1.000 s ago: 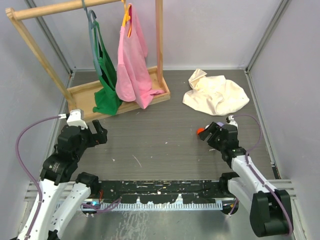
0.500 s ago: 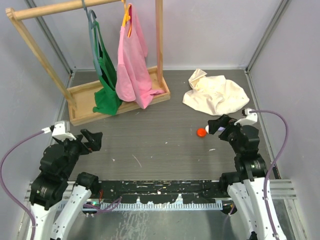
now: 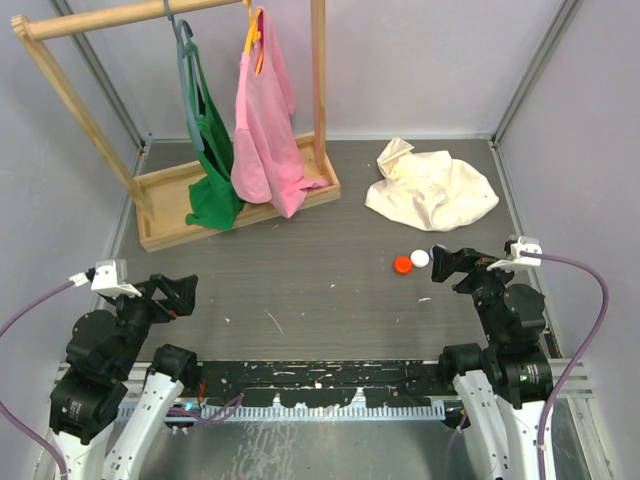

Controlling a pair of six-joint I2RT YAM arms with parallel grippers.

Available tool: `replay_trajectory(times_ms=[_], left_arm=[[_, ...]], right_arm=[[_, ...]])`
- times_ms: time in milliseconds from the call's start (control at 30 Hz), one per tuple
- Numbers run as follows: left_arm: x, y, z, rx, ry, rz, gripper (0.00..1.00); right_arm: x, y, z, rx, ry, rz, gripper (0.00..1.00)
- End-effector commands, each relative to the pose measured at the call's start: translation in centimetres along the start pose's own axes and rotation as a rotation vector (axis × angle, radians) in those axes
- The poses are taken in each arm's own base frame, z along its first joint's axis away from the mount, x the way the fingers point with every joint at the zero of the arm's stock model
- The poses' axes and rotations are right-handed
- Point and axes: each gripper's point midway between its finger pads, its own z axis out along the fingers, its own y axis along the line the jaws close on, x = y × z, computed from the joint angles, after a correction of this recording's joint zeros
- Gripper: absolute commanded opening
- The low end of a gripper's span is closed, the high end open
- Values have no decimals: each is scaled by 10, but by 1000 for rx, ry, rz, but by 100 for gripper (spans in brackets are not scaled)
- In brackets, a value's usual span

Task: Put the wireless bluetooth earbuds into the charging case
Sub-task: Reset both arms

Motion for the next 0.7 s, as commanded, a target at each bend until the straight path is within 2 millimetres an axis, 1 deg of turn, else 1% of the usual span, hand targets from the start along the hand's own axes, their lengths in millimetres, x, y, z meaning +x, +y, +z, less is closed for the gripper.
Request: replay_trajectory(times_ms=[0,100,200,267,533,667], left_arm=[[-2,-1,-1,22,-44,-22,98],[11,0,7,25,-34,-47,98],[21,4,12,16,-21,-48,98],[16,2,15,21,-42,-48,98],[20,5,17,17,-38,-35,98],[21,4,18,20,-40,-31,98]], right_arm=[[-7,0,0,-1,-31,-28,100],[-5,-2,3,5,-28,-31,100],[-5,-3,3,9,-29,-31,100],[-5,-3,3,10,-27,-32,100],[-2,3,4,-31,-16,-47,100],[-2,2,5,-24,-16,-47,100]])
